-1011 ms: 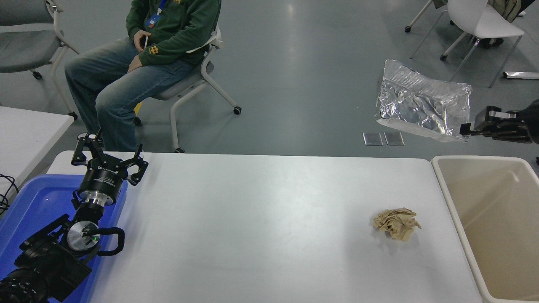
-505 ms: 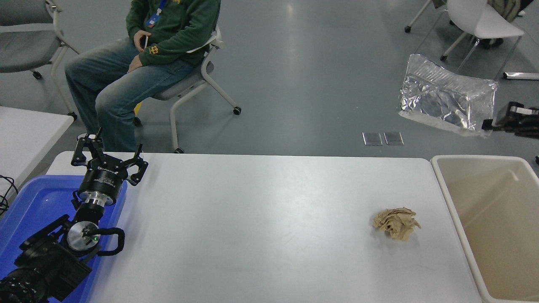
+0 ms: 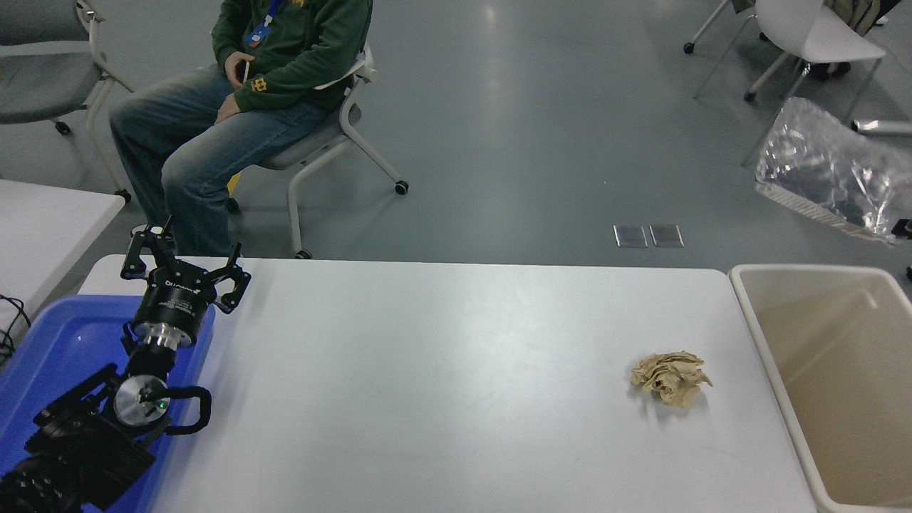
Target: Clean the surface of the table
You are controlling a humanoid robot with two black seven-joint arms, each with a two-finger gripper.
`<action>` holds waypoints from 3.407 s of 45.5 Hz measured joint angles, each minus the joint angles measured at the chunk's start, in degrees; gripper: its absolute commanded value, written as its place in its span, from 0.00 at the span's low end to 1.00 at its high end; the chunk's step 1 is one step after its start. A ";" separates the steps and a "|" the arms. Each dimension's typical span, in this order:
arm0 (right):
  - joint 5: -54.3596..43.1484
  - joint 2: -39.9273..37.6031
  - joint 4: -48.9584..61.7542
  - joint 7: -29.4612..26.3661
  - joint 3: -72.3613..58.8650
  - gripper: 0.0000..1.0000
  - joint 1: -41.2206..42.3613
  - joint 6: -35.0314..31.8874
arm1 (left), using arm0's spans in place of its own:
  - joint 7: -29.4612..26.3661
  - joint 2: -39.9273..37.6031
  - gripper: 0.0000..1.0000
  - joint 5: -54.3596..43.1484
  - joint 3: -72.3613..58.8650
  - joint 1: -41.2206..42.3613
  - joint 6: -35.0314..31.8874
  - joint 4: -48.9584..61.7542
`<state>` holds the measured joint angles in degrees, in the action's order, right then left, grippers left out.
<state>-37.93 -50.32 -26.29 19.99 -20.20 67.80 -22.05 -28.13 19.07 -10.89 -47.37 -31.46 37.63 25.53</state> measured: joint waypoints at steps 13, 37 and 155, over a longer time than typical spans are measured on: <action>5.05 4.59 7.57 -0.96 0.14 0.00 -7.58 5.34 | 0.00 0.00 1.00 -0.01 0.00 0.00 0.00 -0.03; 12.37 14.33 20.46 -3.11 1.25 0.00 -18.83 11.90 | 0.00 0.00 1.00 0.00 0.00 0.00 0.00 0.00; 16.75 16.22 12.06 -5.93 29.16 0.98 -18.72 21.03 | 0.00 0.01 1.00 0.02 0.00 0.00 -0.01 -0.02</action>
<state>-21.17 -34.11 -14.22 14.06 8.96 49.07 -1.01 -28.13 19.08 -10.87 -47.37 -31.46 37.62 25.51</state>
